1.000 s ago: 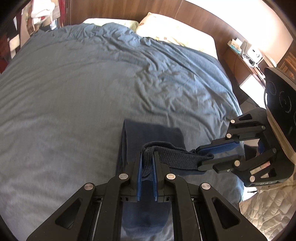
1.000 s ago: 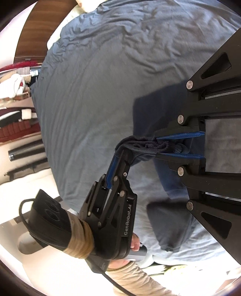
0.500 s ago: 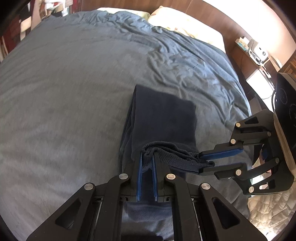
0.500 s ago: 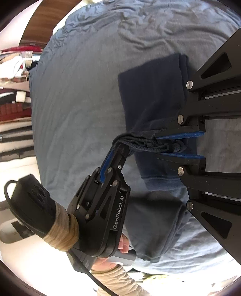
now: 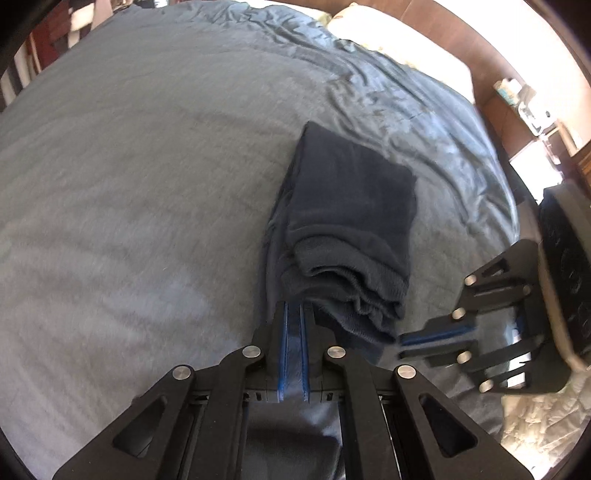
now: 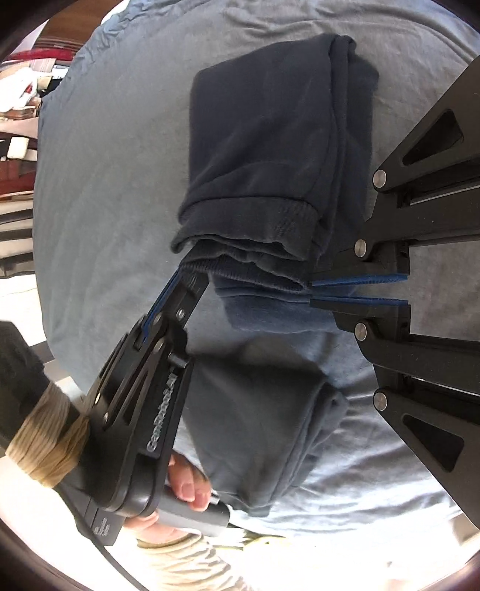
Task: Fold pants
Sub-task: 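Lift the waistband end with both tools and fold it over the pants, then lower the waistband onto the folded stack and open both tools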
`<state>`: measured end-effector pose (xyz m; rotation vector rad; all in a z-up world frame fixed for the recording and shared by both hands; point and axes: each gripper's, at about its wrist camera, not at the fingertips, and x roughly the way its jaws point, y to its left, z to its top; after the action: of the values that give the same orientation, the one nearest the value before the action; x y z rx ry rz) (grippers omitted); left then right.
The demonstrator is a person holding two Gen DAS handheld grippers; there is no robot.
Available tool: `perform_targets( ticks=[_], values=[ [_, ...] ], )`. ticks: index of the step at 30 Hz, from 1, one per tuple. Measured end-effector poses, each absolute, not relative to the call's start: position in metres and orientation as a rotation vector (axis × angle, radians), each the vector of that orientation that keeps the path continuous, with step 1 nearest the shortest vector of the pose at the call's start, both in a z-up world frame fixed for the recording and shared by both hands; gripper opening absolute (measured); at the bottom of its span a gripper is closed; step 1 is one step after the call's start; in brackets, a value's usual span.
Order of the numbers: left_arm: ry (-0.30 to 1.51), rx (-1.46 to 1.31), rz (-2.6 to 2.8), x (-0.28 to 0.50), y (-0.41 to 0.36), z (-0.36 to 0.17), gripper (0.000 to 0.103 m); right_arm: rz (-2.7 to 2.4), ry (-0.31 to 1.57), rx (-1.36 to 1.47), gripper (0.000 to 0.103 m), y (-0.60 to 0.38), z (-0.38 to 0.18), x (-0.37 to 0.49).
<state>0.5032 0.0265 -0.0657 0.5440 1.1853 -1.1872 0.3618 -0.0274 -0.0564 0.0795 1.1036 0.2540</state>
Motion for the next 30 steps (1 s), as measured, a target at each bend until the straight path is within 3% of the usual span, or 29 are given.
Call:
perform_targets(
  ticks=[4,8,10,11,30],
  values=[
    [1.196,0.514,-1.125,0.506,0.04,-0.056,0.01,0.242,1.106,0.128,0.008,-0.038,-0.046,0.361],
    [1.22,0.416,-1.184,0.504,0.036,-0.045,0.023,0.158,1.051,0.131,0.012,-0.05,-0.028,0.359],
    [1.245,0.401,-1.217,0.504,0.028,-0.048,0.025,0.114,1.031,0.143,0.029,-0.053,-0.029,0.358],
    [1.244,0.415,-1.209,0.506,0.024,-0.051,0.025,0.089,1.016,0.141,0.031,-0.054,-0.029,0.357],
    [1.386,0.4,-1.202,0.519,0.004,-0.096,0.024,-0.046,1.026,-0.02,0.031,-0.018,-0.072,0.363]
  ],
)
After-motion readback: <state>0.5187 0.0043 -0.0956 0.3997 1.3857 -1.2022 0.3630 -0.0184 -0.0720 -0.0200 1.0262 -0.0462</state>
